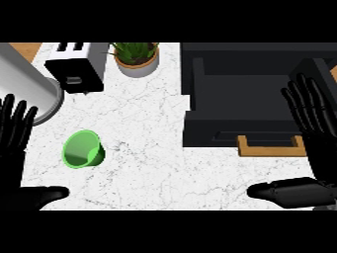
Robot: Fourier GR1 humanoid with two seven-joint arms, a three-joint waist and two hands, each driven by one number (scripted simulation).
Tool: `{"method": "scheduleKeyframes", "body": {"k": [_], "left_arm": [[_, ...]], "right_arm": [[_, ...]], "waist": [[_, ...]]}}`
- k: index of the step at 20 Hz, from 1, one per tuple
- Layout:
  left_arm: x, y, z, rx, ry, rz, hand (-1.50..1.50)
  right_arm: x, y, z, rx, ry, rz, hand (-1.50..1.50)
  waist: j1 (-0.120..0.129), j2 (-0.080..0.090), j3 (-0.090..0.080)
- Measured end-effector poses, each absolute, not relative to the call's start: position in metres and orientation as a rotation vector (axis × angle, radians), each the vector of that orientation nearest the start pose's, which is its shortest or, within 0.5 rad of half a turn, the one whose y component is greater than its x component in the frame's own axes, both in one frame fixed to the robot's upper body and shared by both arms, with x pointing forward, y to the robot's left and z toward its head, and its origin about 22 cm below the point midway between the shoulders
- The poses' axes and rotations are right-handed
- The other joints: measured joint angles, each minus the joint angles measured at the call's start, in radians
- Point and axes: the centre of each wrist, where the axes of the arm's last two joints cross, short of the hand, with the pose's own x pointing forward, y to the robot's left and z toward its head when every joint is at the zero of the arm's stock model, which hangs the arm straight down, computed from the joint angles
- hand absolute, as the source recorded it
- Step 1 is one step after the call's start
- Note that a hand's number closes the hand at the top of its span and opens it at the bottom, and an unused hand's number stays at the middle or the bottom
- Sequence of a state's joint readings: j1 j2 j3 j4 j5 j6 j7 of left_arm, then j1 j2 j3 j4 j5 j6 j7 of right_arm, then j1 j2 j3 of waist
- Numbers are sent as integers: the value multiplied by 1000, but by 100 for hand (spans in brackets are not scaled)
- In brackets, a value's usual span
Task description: Pick up the cup, place it into the drawer and close the drawer
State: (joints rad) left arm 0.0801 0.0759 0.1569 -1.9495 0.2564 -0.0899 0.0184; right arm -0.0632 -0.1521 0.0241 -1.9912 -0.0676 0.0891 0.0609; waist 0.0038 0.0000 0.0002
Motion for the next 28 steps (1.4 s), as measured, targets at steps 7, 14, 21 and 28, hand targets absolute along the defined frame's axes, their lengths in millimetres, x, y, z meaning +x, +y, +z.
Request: {"method": "scheduleKeyframes", "body": {"k": [7, 14, 21, 28], "left_arm": [[220, 302, 45, -18, -1800, 154, -150], [228, 320, -9, 42, -1720, 172, -150], [224, 334, -57, 89, -1653, 185, -150], [221, 342, -104, 117, -1623, 190, -150]], "right_arm": [[252, -240, 123, 74, -1971, 246, -150], [257, -246, 130, 65, -1989, 257, -150], [261, -255, 134, 52, -2002, 259, -150], [266, -258, 140, 61, -1997, 258, -150]], "waist": [[-2, 1, 0], [-6, 1, 0], [-6, 1, -1], [-6, 1, -1]]}}
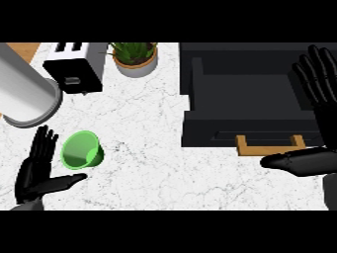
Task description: Pick up the cup, place it into the drawer and close the drawer
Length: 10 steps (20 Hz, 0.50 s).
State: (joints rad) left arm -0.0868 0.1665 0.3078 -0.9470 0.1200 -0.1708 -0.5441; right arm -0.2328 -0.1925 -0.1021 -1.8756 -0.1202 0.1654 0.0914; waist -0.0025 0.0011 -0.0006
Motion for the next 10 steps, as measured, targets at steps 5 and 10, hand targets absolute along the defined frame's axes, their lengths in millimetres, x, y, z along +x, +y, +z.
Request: {"method": "scheduleKeyframes", "body": {"k": [5, 10], "left_arm": [[219, 351, -131, 128, -1625, 188, -150], [224, 350, -149, 137, -1642, 197, -150]], "right_arm": [[271, -252, 141, 53, -2001, 260, -150], [268, -253, 145, 55, -1996, 261, -150]], "waist": [[-2, 1, 0], [-7, 2, -1]]}}
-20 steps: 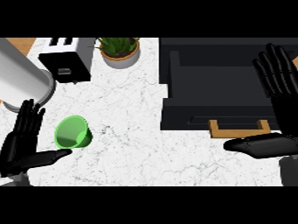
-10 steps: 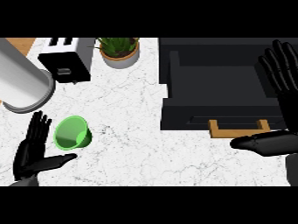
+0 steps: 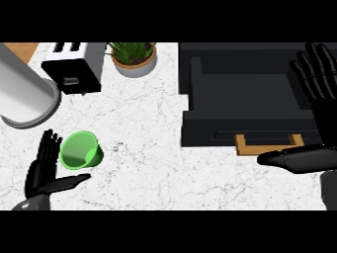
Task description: Pick up the cup, place it into the drawer and close the drawer
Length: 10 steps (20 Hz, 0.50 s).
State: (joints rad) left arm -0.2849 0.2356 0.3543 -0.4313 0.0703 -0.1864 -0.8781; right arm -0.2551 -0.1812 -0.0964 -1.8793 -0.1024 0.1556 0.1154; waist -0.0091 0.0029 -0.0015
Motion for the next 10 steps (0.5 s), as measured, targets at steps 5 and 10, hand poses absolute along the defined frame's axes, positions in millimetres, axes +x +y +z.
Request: {"method": "scheduleKeyframes", "body": {"k": [5, 10], "left_arm": [[226, 349, -155, 135, -1636, 192, -150], [224, 343, -160, 139, -1630, 189, -150]], "right_arm": [[271, -255, 151, 66, -1998, 266, -150], [269, -253, 148, 74, -2001, 273, -150]], "waist": [[-5, 3, -1], [-9, 4, 0]]}}
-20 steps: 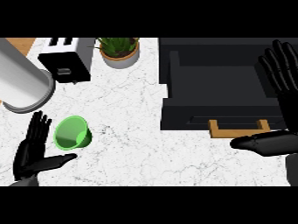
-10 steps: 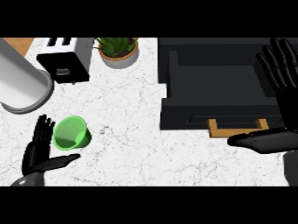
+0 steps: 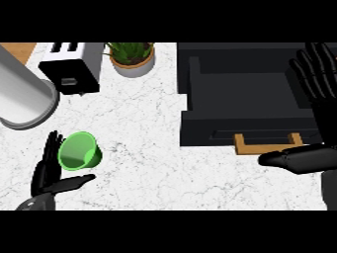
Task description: Pick up the cup, place it into the drawer and close the drawer
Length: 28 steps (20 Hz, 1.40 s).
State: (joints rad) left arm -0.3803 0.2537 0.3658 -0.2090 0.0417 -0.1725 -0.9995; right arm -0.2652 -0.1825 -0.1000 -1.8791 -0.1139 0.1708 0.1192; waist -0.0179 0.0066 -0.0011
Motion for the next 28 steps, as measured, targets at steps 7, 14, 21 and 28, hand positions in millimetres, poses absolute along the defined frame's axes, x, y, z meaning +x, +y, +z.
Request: {"method": "scheduleKeyframes", "body": {"k": [7, 14, 21, 28], "left_arm": [[235, 334, -158, 114, -1642, 172, -150], [250, 326, -151, 4, -1657, 195, 150], [261, 321, -145, 124, -1782, 152, 150], [273, 300, -142, 239, -1859, 187, 150]], "right_arm": [[275, -254, 156, 65, -1997, 277, -150], [274, -263, 152, 65, -1996, 278, -150], [277, -264, 155, 52, -1992, 280, -150], [275, -263, 153, 64, -1995, 272, -150]], "waist": [[-5, 3, -2], [-8, 3, -3], [-6, 5, -3], [-10, 5, -3]]}}
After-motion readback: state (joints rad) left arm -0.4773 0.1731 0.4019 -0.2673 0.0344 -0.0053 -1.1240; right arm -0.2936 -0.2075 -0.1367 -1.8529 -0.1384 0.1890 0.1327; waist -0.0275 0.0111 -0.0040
